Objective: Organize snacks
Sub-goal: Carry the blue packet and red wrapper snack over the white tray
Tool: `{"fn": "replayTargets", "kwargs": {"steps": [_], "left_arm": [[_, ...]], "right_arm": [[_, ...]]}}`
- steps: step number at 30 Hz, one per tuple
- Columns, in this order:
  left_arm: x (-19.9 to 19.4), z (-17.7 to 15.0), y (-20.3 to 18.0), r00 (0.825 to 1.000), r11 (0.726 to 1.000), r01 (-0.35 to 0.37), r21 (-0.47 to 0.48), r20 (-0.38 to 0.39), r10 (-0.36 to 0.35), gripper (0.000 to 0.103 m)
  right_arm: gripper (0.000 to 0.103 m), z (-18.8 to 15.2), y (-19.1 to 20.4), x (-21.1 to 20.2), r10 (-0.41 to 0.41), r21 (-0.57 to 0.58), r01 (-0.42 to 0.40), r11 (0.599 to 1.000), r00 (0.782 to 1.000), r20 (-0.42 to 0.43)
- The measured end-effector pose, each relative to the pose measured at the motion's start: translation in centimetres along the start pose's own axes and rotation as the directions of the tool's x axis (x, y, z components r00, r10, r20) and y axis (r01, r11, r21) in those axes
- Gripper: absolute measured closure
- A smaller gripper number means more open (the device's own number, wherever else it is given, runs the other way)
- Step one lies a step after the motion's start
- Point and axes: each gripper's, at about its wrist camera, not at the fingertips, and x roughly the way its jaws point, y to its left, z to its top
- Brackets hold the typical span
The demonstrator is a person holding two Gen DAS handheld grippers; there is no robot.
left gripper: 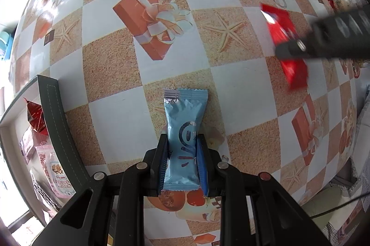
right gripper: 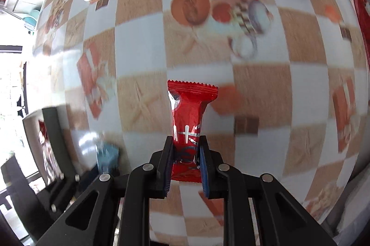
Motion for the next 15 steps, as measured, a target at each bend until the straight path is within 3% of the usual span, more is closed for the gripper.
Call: {"fn": "replayTargets", "kwargs": {"steps": [6,13,15], "left_arm": [[-1.3,-0.7,0.3,0.998,0.998,0.055,-0.014,0.018,-0.055,0.077],[-4.8,-2.8,2.3,0.991,0.994,0.099,-0.036,0.089,-0.095,0.077],[-6.0,-3.2,3.3,0.989,0.994,0.102,-0.047,0.111,-0.096,0.077]], "right_arm": [[0.081,-3.3,-1.2,-0.9,0.048,0.03,-0.048,0.998,0.999,-0.01],[0.081,-4.9,0.3,-2.8,0.075,0.015,-0.075,0.997,0.997,-0.008],[0.081,-6.9,2.1,-2.9,0.075,-0.005,-0.075,0.997,0.997,-0.007]]}}
